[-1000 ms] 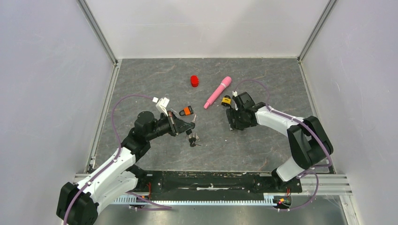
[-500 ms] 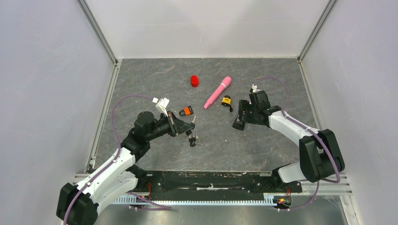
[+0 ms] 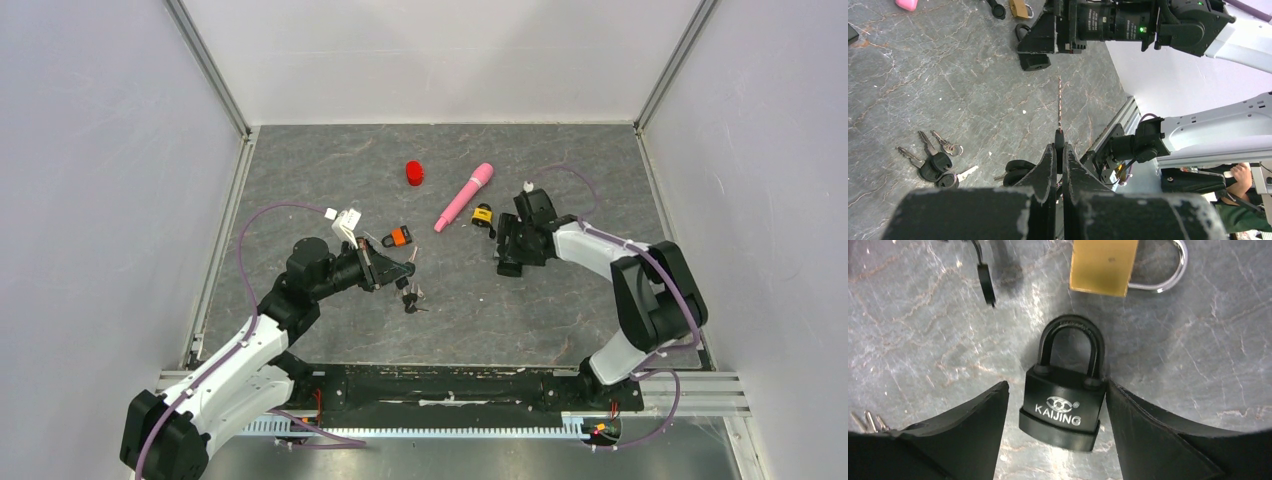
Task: Unlock with the key
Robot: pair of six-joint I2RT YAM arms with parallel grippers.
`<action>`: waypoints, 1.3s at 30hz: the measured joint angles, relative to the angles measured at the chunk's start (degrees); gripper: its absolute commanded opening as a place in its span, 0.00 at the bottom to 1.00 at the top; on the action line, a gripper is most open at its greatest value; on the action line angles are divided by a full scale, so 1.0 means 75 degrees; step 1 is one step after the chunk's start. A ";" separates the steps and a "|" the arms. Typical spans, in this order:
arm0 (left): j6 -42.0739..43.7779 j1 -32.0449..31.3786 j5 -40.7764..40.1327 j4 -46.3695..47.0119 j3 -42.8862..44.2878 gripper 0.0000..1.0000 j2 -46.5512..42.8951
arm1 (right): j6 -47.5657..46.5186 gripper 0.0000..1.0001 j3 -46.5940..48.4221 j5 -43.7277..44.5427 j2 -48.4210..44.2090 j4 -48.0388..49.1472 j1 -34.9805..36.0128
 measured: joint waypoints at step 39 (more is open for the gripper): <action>-0.0006 0.0047 0.0032 -0.0099 0.0012 0.02 -0.0076 | -0.0233 0.00 0.2133 0.3054 0.1294 -0.2655 0.1565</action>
